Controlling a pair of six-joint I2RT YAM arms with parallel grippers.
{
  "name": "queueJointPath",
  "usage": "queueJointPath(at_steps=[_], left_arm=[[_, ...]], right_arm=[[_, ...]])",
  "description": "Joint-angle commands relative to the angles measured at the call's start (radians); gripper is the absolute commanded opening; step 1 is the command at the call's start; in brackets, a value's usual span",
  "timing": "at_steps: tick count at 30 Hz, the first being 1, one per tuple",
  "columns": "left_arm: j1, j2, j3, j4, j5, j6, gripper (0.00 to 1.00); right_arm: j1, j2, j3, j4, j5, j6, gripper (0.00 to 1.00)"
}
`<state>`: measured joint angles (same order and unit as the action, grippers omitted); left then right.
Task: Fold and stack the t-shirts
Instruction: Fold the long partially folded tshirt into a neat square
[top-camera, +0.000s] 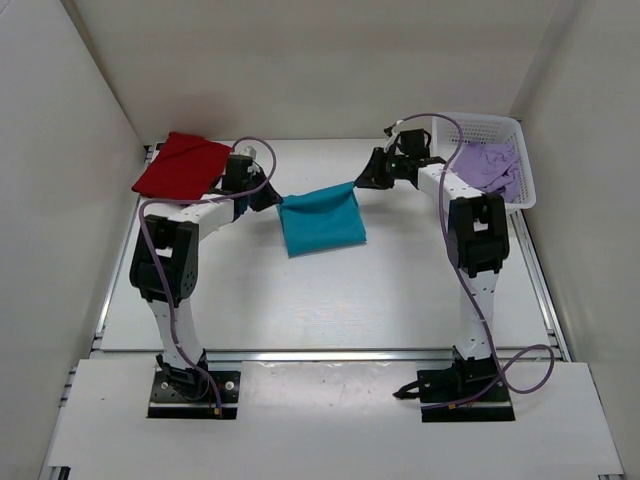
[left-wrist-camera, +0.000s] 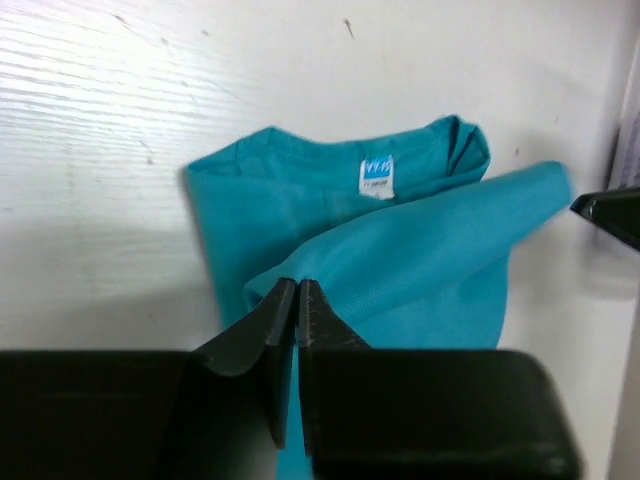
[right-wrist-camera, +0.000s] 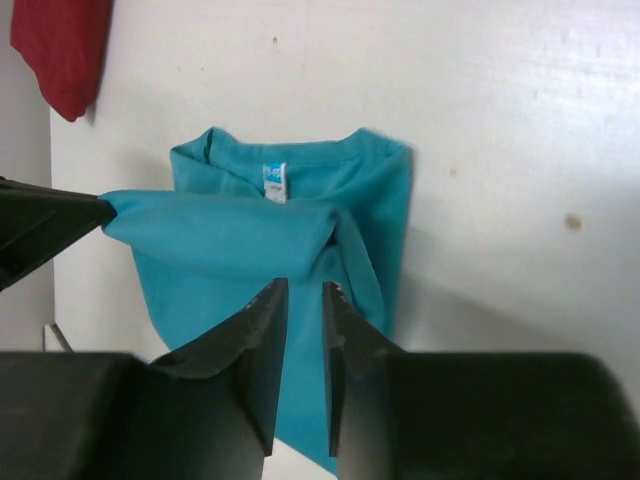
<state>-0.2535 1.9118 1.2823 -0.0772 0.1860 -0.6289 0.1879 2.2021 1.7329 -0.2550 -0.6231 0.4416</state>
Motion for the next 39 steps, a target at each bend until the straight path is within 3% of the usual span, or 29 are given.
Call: queueJointPath(at_steps=[1,2,3,5,7,9,11,12,14,17,22,25,32,35,38,39], left_arm=[[0.052,-0.011,0.037,0.091,-0.025,-0.017,0.2],[0.066,-0.02,0.026,0.105,-0.022,-0.031,0.35],[0.074,-0.026,0.034,0.106,-0.002,-0.026,0.43],[0.117,-0.042,0.029,0.097,0.026,-0.029,0.54],[0.122,-0.091,-0.036,0.143,0.041,-0.045,0.51],[0.102,-0.157,-0.119,0.178,0.035,-0.048,0.35],[0.041,-0.198,-0.187,0.233,0.038,-0.058,0.31],[0.022,-0.204,-0.207,0.256,0.035,-0.074,0.31],[-0.054,-0.191,-0.232,0.29,0.026,-0.083,0.31],[-0.085,-0.123,-0.235,0.33,0.044,-0.106,0.29],[-0.033,-0.017,-0.261,0.362,0.021,-0.112,0.27],[0.022,0.024,-0.311,0.459,0.102,-0.176,0.27],[0.069,-0.026,-0.382,0.505,0.085,-0.184,0.33],[0.086,-0.069,-0.431,0.554,0.125,-0.225,0.47],[0.082,-0.157,-0.488,0.568,0.099,-0.203,0.65],[0.082,-0.19,-0.492,0.527,0.066,-0.172,0.85]], right_arm=[[0.001,0.034,0.117,0.048,-0.036,0.032,0.21],[0.013,0.034,0.128,0.033,-0.023,0.025,0.26],[0.016,0.022,0.131,0.031,0.003,0.019,0.35],[0.022,-0.028,0.096,0.052,0.008,0.015,0.4],[0.013,-0.091,-0.01,0.101,0.02,0.019,0.4],[0.013,-0.191,-0.129,0.173,0.016,0.026,0.28],[0.024,-0.232,-0.243,0.249,0.002,0.052,0.03],[0.024,-0.229,-0.257,0.27,0.002,0.054,0.0],[0.057,-0.226,-0.276,0.264,0.003,0.034,0.0],[0.103,-0.208,-0.309,0.269,-0.006,0.034,0.0],[0.11,-0.101,-0.265,0.284,0.02,0.017,0.0],[0.097,0.004,-0.184,0.194,0.002,-0.006,0.0],[0.104,-0.007,-0.271,0.269,-0.013,0.022,0.0],[0.113,-0.036,-0.269,0.266,-0.01,0.006,0.0],[0.117,-0.08,-0.253,0.257,-0.003,0.014,0.08],[0.117,-0.096,-0.251,0.26,-0.006,0.016,0.14]])
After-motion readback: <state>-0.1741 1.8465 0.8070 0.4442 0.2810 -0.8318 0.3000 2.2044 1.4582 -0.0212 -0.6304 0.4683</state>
